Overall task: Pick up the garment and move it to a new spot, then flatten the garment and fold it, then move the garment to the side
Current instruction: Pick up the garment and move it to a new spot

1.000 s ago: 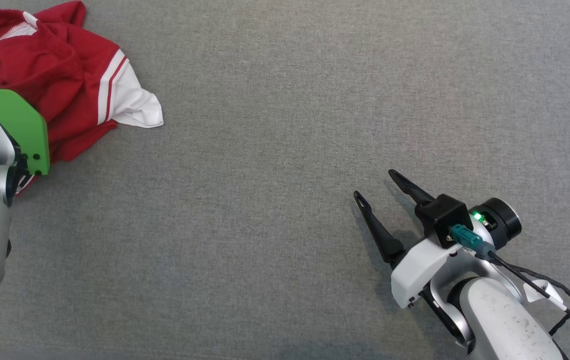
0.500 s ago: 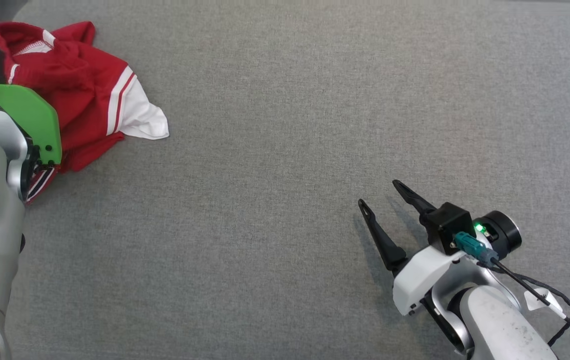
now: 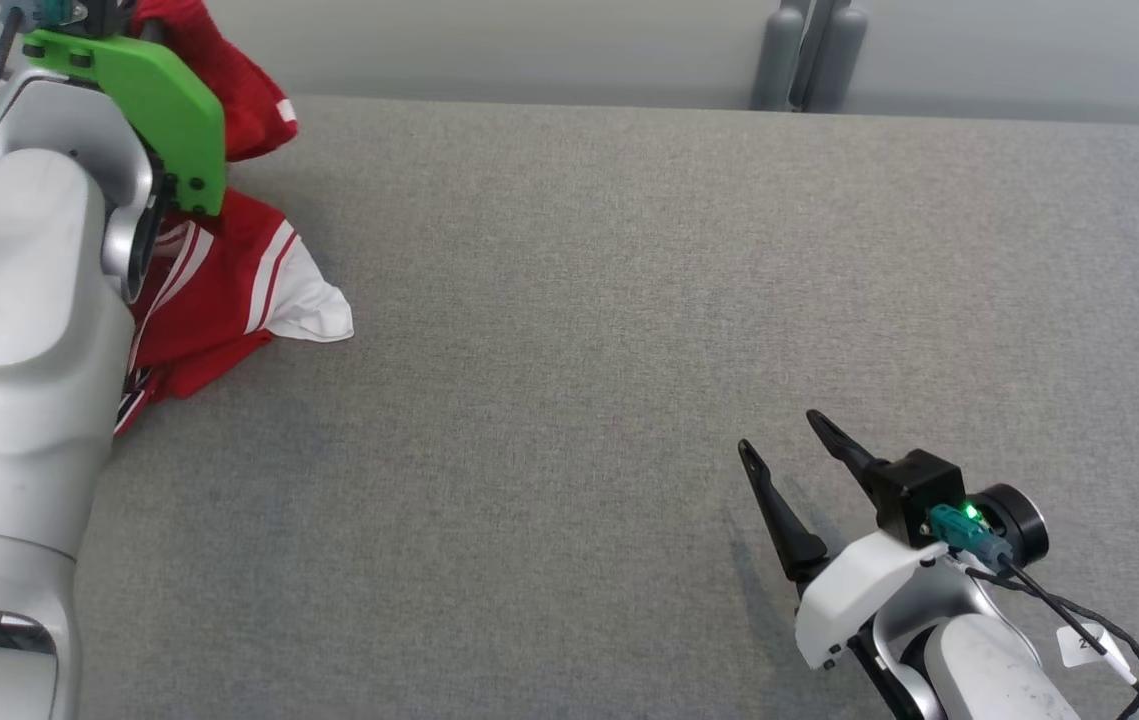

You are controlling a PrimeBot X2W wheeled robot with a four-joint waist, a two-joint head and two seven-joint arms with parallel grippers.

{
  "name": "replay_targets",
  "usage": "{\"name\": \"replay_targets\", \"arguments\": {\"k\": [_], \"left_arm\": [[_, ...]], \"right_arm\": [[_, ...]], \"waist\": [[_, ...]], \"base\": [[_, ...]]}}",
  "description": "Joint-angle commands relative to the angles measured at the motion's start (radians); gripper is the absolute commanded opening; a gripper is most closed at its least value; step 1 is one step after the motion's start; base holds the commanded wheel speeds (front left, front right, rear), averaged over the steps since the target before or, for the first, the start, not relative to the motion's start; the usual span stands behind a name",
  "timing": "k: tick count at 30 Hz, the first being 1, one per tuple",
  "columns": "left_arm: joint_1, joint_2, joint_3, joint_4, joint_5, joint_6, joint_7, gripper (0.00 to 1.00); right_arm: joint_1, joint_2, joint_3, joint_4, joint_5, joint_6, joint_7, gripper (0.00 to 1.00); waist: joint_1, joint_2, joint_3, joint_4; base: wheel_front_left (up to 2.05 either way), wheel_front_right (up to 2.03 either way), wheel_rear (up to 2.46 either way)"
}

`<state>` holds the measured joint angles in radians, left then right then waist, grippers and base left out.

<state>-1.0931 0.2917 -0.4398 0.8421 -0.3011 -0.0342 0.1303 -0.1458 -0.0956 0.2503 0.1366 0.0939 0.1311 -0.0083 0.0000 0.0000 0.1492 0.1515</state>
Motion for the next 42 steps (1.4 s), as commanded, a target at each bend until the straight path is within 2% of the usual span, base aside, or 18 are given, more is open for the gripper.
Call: {"name": "replay_targets", "arguments": {"k": [1, 12, 20, 25, 27, 30, 35, 37, 42], "left_arm": [[-0.014, -0.012, -0.007, -0.015, 0.006, 0.000, -0.009, 0.00], [0.019, -0.132, -0.057, -0.209, -0.027, -0.020, -0.048, 0.00], [0.055, -0.224, -0.127, -0.285, -0.074, -0.033, -0.037, 0.00], [0.059, -0.239, -0.187, -0.324, -0.140, -0.023, -0.066, 0.00], [0.054, -0.240, -0.225, -0.359, -0.204, -0.009, -0.083, 0.00], [0.024, -0.239, -0.267, -0.393, -0.277, 0.035, -0.119, 0.00], [0.026, -0.236, -0.237, -0.358, -0.343, 0.107, -0.199, 0.00], [0.039, -0.235, -0.223, -0.344, -0.357, 0.114, -0.207, 0.00], [0.148, -0.179, -0.209, -0.269, -0.390, 0.110, -0.193, 0.00]], "right_arm": [[0.016, 0.005, -0.004, 0.003, 0.002, -0.001, -0.006, 1.00], [0.035, 0.031, -0.012, 0.026, 0.003, -0.001, -0.022, 1.00], [0.044, 0.039, -0.010, 0.038, 0.009, -0.001, -0.032, 1.00], [0.036, 0.041, 0.003, 0.051, 0.011, -0.001, -0.040, 1.00], [0.032, 0.043, 0.004, 0.054, 0.014, -0.001, -0.045, 1.00], [0.024, 0.044, -0.004, 0.057, 0.013, -0.001, -0.051, 1.00], [0.031, 0.045, -0.027, 0.061, 0.004, -0.001, -0.060, 1.00], [0.035, 0.045, -0.030, 0.060, 0.002, -0.001, -0.061, 1.00], [0.053, 0.045, -0.037, 0.058, 0.009, -0.001, -0.058, 1.00]], "waist": [[0.0000, 0.0000, -0.049, -0.033], [0.0000, 0.0000, -0.124, -0.196], [0.0000, 0.0000, -0.120, -0.329], [0.0000, 0.0000, -0.109, -0.409], [0.0000, 0.0000, -0.103, -0.430], [0.0000, 0.0000, -0.091, -0.437], [0.0000, 0.0000, -0.087, -0.398], [0.0000, 0.0000, -0.086, -0.383], [0.0000, 0.0000, -0.095, -0.297]], "base": [[0.00, 0.00, 0.00], [0.00, 0.00, 0.00], [0.00, 0.00, 0.00], [0.00, 0.00, 0.00], [0.00, 0.00, 0.00], [0.00, 0.00, 0.00], [0.00, 0.00, 0.00], [0.00, 0.00, 0.00], [0.00, 0.00, 0.00]]}}
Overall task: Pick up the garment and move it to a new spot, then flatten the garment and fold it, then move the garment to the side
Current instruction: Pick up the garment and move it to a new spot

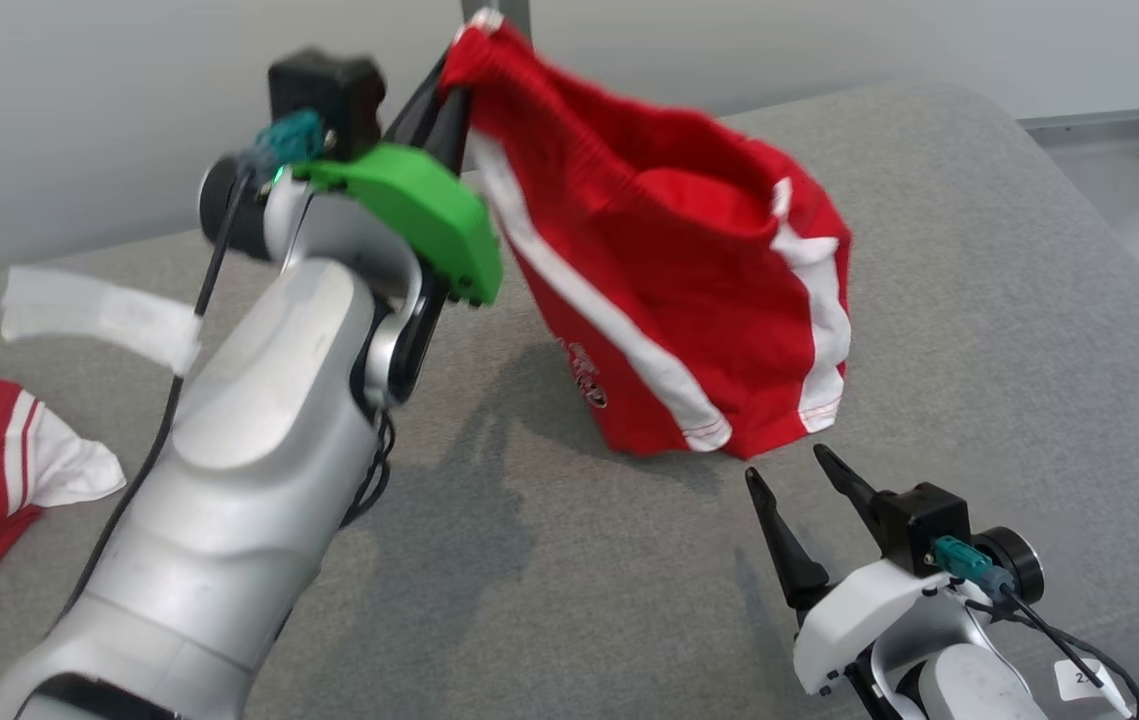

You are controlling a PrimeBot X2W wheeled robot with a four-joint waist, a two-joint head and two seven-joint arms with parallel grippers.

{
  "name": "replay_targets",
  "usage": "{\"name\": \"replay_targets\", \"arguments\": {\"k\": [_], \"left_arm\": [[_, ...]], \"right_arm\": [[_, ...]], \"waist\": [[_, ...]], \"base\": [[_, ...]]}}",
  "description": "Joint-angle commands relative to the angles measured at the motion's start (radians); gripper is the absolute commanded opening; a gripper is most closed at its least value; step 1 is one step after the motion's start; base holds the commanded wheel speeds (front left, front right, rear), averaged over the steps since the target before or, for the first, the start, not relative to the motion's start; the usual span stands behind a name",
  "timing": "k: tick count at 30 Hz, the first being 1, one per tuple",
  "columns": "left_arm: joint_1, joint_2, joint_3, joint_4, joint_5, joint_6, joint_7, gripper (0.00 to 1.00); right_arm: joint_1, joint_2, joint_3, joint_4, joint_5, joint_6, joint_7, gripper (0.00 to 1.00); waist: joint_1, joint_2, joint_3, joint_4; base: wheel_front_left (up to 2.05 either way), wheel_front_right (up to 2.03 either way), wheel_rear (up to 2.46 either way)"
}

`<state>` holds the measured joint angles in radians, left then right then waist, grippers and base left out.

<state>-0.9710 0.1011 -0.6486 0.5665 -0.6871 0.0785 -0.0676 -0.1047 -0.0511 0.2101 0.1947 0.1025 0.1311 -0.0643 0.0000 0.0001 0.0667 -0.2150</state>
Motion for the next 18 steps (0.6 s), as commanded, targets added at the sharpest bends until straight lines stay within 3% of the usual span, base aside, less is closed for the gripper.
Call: {"name": "replay_targets", "arguments": {"k": [1, 10, 18], "left_arm": [[0.056, 0.024, 0.000, 0.018, -0.013, -0.005, 0.005, 0.00], [0.329, 0.135, 0.017, 0.122, -0.076, 0.011, 0.024, 0.00], [0.484, 0.174, 0.052, 0.139, -0.143, 0.021, 0.022, 0.00]], "right_arm": [[0.015, 0.001, 0.003, 0.001, 0.001, -0.001, 0.001, 1.00], [0.018, 0.000, 0.011, -0.007, -0.011, -0.001, 0.016, 1.00], [0.039, 0.000, 0.015, -0.019, -0.015, -0.001, 0.032, 1.00]], "waist": [[0.0000, -0.0001, -0.015, 0.086], [0.0000, -0.0001, -0.033, 0.182], [0.0000, -0.0001, -0.048, 0.203]], "base": [[0.00, 0.00, 0.00], [0.00, 0.00, 0.00], [0.00, 0.00, 0.00]]}}
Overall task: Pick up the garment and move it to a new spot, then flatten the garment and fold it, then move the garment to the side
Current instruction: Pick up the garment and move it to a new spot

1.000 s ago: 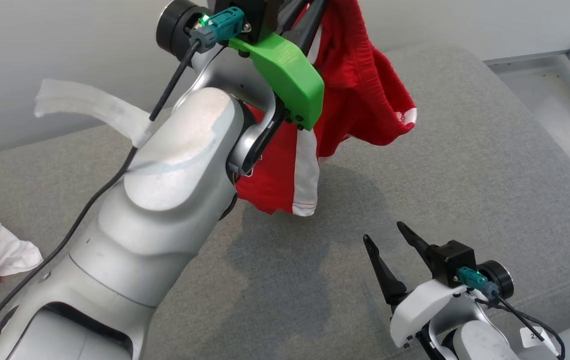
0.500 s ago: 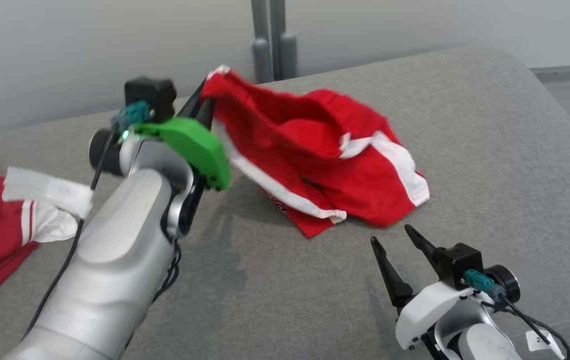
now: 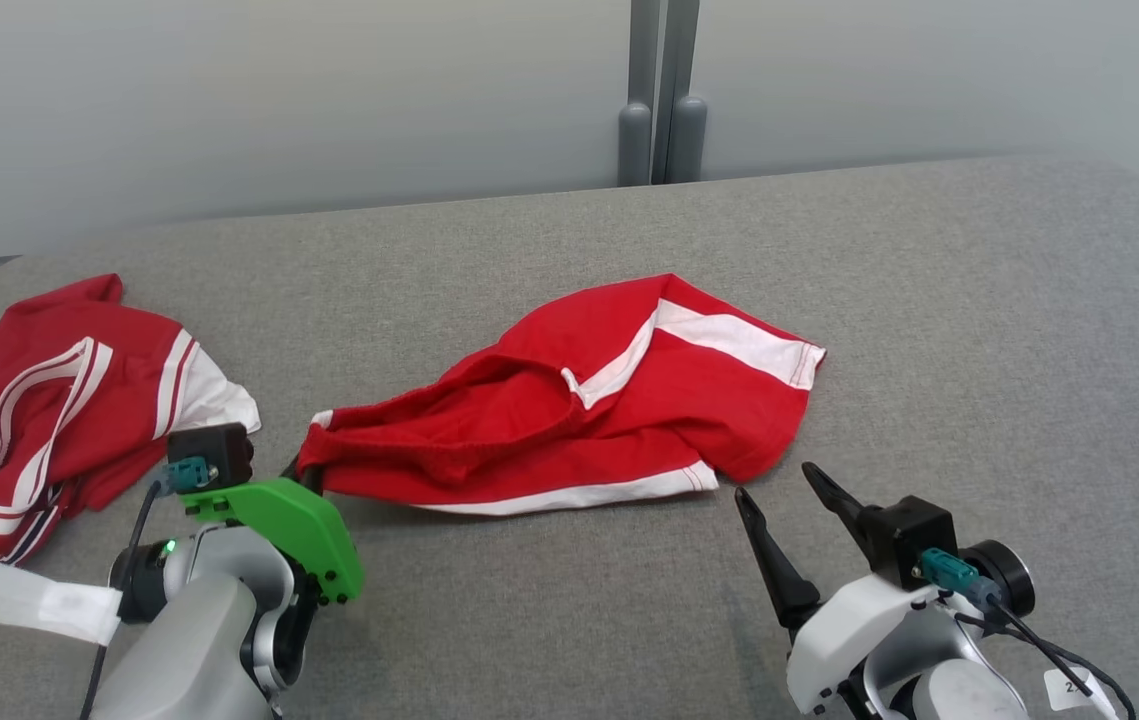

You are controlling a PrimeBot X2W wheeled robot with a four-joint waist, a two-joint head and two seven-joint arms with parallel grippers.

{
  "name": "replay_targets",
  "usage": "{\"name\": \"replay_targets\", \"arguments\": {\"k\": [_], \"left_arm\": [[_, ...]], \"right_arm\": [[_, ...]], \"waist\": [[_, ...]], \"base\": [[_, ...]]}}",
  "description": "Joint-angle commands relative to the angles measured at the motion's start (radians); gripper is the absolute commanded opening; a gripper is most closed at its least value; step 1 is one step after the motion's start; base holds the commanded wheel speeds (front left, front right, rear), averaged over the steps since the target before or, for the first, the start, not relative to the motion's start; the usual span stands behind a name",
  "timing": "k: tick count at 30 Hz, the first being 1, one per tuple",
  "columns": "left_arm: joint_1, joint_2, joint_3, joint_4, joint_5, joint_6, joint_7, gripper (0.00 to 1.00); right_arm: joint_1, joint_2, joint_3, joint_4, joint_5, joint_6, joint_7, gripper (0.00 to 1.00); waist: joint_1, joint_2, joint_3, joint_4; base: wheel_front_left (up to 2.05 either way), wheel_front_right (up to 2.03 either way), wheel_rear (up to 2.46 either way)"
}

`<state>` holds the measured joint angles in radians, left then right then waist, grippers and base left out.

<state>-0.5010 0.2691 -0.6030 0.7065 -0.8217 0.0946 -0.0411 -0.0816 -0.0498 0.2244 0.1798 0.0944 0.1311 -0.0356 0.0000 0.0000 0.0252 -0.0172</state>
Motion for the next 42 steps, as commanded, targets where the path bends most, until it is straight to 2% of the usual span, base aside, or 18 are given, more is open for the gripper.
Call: {"name": "replay_targets", "arguments": {"k": [1, 3, 4, 5, 11, 23, 32, 37, 42], "left_arm": [[0.026, 0.010, 0.008, 0.001, -0.015, 0.004, -0.004, 0.00], [0.048, 0.011, 0.015, 0.003, -0.027, 0.008, -0.004, 0.00], [0.055, 0.012, 0.017, 0.003, -0.030, 0.009, -0.010, 0.67], [0.063, 0.013, 0.020, 0.002, -0.033, 0.012, -0.017, 1.00], [0.093, 0.033, 0.028, 0.005, -0.027, 0.039, -0.033, 1.00], [0.147, 0.138, 0.045, -0.073, -0.024, 0.129, 0.017, 1.00], [0.232, 0.135, 0.063, -0.146, -0.105, 0.149, 0.129, 1.00], [0.270, 0.141, 0.071, -0.194, -0.118, 0.158, 0.113, 1.00], [0.288, 0.157, 0.060, -0.288, -0.087, 0.176, 0.093, 1.00]], "right_arm": [[0.017, -0.001, 0.002, -0.006, -0.008, -0.001, 0.005, 1.00], [0.015, -0.001, 0.004, -0.011, -0.009, -0.001, 0.011, 1.00], [0.014, -0.001, 0.004, -0.013, -0.009, -0.001, 0.013, 1.00], [0.012, -0.001, 0.004, -0.014, -0.009, -0.001, 0.015, 1.00], [0.015, -0.001, -0.008, -0.021, -0.011, -0.001, 0.020, 1.00], [0.051, -0.001, -0.053, -0.028, -0.006, -0.001, 0.012, 1.00], [0.052, -0.001, -0.056, -0.025, 0.009, -0.001, 0.003, 1.00], [0.053, -0.001, -0.058, -0.022, 0.010, -0.001, -0.002, 1.00], [0.058, -0.001, -0.067, -0.023, 0.009, -0.001, -0.004, 1.00]], "waist": [[0.0000, 0.0000, -0.008, 0.006], [0.0000, 0.0000, -0.009, 0.005], [0.0000, 0.0000, -0.009, 0.004], [0.0000, 0.0000, -0.010, 0.002], [0.0000, 0.0000, -0.016, -0.006], [0.0000, 0.0000, -0.038, 0.009], [0.0000, 0.0000, -0.044, 0.013], [0.0000, 0.0000, -0.046, 0.011], [0.0000, 0.0000, -0.050, 0.008]], "base": [[0.00, 0.00, 0.00], [0.00, 0.00, 0.00], [0.00, 0.00, 0.00], [0.00, 0.00, 0.00], [0.00, 0.00, 0.00], [0.00, 0.00, 0.00], [0.00, 0.00, 0.00], [0.00, 0.00, 0.00], [0.00, 0.00, 0.00]]}}
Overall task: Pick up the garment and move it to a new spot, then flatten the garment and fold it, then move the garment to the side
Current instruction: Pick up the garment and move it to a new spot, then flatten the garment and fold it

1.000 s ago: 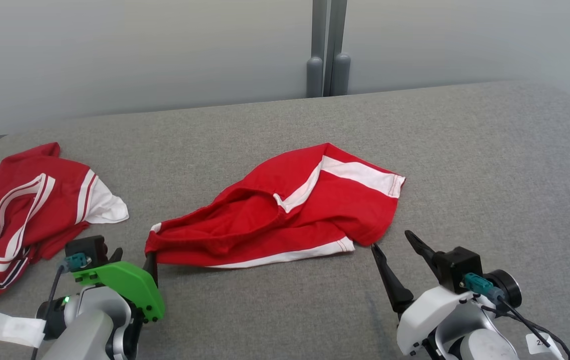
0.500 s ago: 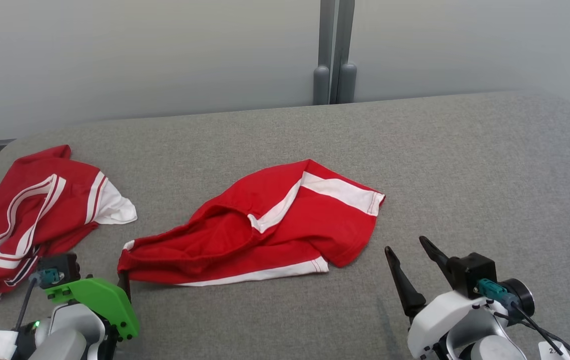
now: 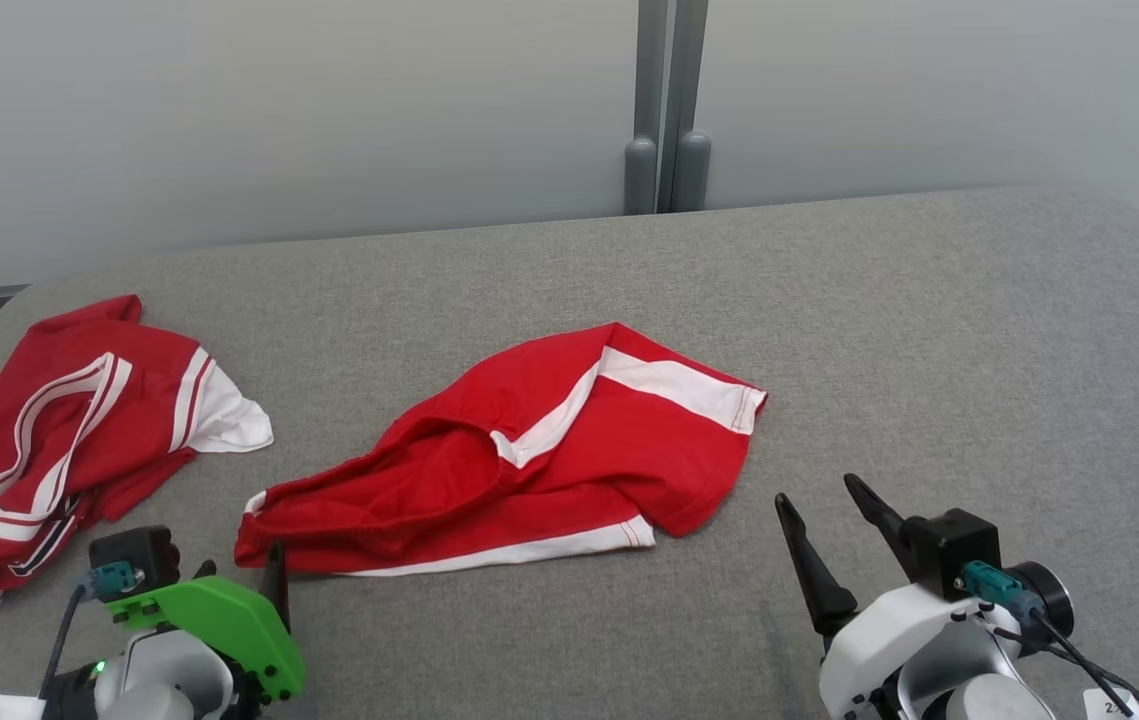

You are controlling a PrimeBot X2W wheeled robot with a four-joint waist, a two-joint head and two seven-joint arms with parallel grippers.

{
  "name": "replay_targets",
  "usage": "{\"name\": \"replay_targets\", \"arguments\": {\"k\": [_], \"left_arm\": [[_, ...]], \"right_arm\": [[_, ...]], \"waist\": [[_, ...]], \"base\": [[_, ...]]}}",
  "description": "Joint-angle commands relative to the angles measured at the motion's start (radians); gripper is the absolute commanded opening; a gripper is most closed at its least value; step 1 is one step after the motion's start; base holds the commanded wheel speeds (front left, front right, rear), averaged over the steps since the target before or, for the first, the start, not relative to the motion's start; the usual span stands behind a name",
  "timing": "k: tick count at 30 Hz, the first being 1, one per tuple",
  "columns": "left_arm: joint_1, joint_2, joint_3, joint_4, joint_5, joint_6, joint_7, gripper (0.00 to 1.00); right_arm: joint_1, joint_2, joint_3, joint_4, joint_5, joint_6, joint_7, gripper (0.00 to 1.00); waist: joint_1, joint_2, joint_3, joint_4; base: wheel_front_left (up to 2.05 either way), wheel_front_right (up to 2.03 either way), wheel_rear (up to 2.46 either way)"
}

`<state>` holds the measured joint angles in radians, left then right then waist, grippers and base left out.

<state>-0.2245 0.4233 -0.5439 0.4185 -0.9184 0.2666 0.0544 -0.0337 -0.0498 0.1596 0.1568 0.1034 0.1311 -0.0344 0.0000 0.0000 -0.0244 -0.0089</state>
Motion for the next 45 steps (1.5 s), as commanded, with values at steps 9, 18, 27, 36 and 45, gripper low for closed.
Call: {"name": "replay_targets", "arguments": {"k": [9, 18, 27, 36, 45], "left_arm": [[-0.044, 0.018, -0.064, -0.259, 0.071, 0.049, 0.073, 1.00], [-0.142, -0.055, -0.135, -0.248, 0.053, 0.041, 0.205, 1.00], [-0.197, -0.106, -0.139, -0.125, 0.048, 0.051, 0.213, 1.00], [-0.235, -0.121, -0.132, -0.022, 0.046, 0.037, 0.193, 1.00], [-0.260, -0.142, -0.131, 0.054, 0.037, 0.006, 0.173, 0.00]], "right_arm": [[0.027, -0.001, -0.014, -0.013, -0.005, -0.001, 0.000, 1.00], [0.008, -0.001, -0.002, -0.018, -0.010, -0.001, 0.005, 1.00], [-0.001, -0.001, 0.006, -0.022, -0.016, -0.001, 0.008, 1.00], [-0.010, -0.001, 0.007, -0.021, -0.020, -0.001, 0.004, 1.00], [-0.024, -0.001, 0.012, -0.018, -0.015, -0.001, -0.001, 1.00]], "waist": [[0.0000, 0.0000, 0.006, -0.024], [0.0000, 0.0000, 0.033, -0.112], [0.0000, 0.0000, 0.063, -0.182], [0.0000, 0.0000, 0.080, -0.203], [0.0000, 0.0000, 0.094, -0.185]], "base": [[0.00, 0.00, 0.00], [0.00, 0.00, 0.00], [0.00, 0.00, 0.00], [0.00, 0.00, 0.00], [0.00, 0.00, 0.00]]}}
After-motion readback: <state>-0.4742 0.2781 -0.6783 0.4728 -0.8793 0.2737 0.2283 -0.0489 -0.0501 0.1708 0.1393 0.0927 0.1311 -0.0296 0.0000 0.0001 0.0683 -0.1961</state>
